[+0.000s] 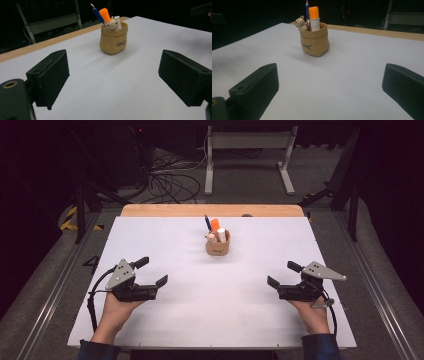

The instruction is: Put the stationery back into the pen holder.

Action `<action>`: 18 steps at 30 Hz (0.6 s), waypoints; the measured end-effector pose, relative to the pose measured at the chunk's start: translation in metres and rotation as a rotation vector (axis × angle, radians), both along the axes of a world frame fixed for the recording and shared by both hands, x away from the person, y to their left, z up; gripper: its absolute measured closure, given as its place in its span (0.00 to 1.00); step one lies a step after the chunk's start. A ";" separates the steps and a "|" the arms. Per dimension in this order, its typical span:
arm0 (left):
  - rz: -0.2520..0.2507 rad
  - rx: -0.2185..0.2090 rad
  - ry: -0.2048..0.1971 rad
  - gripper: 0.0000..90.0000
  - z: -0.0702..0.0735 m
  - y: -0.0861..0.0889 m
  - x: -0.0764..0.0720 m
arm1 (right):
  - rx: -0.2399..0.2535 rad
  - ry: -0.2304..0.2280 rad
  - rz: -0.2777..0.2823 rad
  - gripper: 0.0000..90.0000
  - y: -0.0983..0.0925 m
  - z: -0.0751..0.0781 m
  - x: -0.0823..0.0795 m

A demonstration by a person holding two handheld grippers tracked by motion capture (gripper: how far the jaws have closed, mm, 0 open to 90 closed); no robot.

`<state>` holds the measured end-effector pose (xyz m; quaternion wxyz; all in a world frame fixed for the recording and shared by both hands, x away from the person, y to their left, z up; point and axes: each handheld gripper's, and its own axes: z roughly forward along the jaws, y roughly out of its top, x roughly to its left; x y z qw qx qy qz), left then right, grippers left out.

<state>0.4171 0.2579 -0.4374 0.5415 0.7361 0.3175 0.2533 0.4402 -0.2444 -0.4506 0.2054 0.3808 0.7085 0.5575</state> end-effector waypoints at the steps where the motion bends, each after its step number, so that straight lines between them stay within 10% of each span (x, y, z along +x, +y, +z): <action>1: -0.001 0.003 0.001 0.12 0.000 0.000 0.000 | -0.001 -0.002 -0.002 0.02 0.000 0.000 0.000; 18: -0.002 0.005 0.000 0.12 0.000 0.000 0.001 | 0.000 -0.001 -0.003 0.02 -0.001 0.000 0.000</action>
